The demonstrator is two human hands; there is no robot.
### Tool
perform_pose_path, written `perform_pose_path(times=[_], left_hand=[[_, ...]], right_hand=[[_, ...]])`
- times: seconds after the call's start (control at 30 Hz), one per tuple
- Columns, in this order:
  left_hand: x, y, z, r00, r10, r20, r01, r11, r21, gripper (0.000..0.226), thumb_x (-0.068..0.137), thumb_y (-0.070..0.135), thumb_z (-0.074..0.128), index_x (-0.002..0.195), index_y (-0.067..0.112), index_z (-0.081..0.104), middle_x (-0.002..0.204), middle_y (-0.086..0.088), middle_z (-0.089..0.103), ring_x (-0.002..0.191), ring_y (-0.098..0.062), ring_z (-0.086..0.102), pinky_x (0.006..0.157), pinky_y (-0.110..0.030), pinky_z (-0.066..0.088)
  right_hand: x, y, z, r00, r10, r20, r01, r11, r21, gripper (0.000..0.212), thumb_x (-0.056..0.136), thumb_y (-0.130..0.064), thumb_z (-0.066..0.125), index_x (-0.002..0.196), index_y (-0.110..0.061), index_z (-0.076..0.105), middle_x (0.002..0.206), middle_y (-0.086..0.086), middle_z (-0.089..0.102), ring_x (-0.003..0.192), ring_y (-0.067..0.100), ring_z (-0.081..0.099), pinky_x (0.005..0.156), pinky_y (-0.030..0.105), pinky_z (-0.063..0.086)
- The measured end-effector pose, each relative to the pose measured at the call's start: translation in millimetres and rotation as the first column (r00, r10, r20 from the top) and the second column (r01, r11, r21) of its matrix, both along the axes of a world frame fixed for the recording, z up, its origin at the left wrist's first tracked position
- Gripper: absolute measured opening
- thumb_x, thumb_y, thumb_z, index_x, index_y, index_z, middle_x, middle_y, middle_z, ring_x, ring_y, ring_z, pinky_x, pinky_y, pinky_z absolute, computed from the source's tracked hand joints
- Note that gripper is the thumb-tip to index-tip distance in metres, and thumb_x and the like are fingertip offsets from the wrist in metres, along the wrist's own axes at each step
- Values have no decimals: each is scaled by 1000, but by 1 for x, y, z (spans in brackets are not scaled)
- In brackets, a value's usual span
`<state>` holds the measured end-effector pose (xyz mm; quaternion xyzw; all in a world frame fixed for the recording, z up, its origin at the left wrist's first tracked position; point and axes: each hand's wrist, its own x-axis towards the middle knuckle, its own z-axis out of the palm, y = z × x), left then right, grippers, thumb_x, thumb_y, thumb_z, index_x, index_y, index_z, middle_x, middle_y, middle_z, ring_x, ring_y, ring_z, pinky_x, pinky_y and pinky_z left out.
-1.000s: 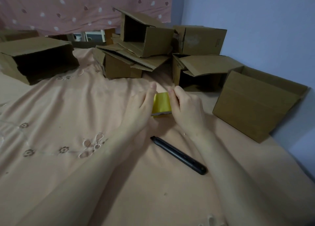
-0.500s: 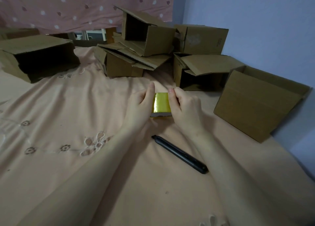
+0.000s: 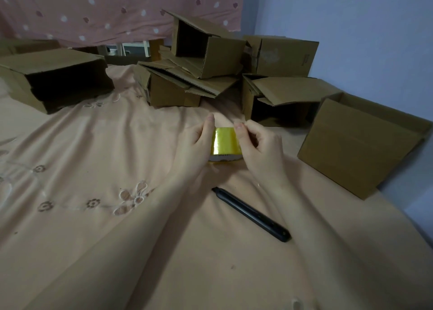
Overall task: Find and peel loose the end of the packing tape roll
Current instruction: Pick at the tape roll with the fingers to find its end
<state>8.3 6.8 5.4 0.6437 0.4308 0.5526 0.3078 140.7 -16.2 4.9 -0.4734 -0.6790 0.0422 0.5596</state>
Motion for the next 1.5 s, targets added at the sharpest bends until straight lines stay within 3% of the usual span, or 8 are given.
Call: perform_pose_path(times=[0.13, 0.27, 0.53, 0.77, 1.0, 1.23, 1.5], left_hand=[[-1, 4, -3, 1000, 9, -14, -9, 1000, 10, 57, 102, 36, 38, 62, -4, 46, 57, -11, 43, 54, -19, 40, 53, -33, 30], [-1, 3, -3, 1000, -20, -14, 20, 1000, 13, 52, 102, 36, 38, 58, 10, 45, 52, -1, 41, 50, -11, 38, 51, -31, 29], [0, 4, -1, 998, -16, -65, 20, 999, 50, 53, 102, 32, 40, 50, 21, 37, 39, 11, 37, 42, -5, 33, 45, -19, 23], [1, 4, -2, 992, -20, -127, 36, 992, 122, 51, 102, 31, 40, 52, 21, 37, 43, 8, 40, 44, -7, 35, 49, -25, 26], [0, 4, -1, 981, 14, -193, 20, 985, 172, 51, 102, 30, 39, 52, 18, 37, 48, 6, 38, 45, -9, 36, 49, -22, 26], [1, 3, -2, 973, 40, -227, 7, 979, 201, 52, 102, 28, 40, 55, 6, 41, 49, 4, 36, 49, -9, 37, 48, -21, 26], [0, 5, -3, 970, 51, -239, -3, 980, 197, 52, 102, 31, 39, 55, 10, 39, 48, 4, 37, 47, -10, 35, 49, -26, 25]], right_hand=[[-1, -1, 2, 997, 6, -80, -6, 1000, -7, 14, 89, -30, 59, 92, -16, 58, 73, -1, 53, 65, 8, 52, 56, 21, 43], [-1, -3, 3, 1000, -15, -18, 14, 1000, -22, 13, 86, -28, 64, 95, -19, 68, 90, -2, 55, 77, 9, 55, 61, 20, 47], [-1, -6, 7, 996, -89, 2, 89, 995, 48, 4, 84, -16, 67, 84, -14, 70, 86, -3, 61, 68, 0, 52, 59, 10, 40], [0, -8, 9, 993, -120, 4, 120, 992, 46, 4, 83, -13, 66, 79, -14, 67, 82, -10, 56, 64, 5, 51, 57, 12, 40], [0, -7, 8, 992, -120, 29, 120, 993, 7, 4, 85, -13, 64, 81, -12, 64, 84, -5, 56, 62, 7, 49, 60, 29, 46], [6, -7, 9, 972, -112, 205, 114, 994, 6, 5, 91, -14, 55, 87, -11, 54, 90, -8, 47, 62, -5, 44, 56, 10, 33], [7, -4, 6, 954, -156, 255, 144, 988, 65, 6, 92, -14, 54, 88, -10, 53, 89, -8, 45, 64, 5, 41, 55, 11, 30]])
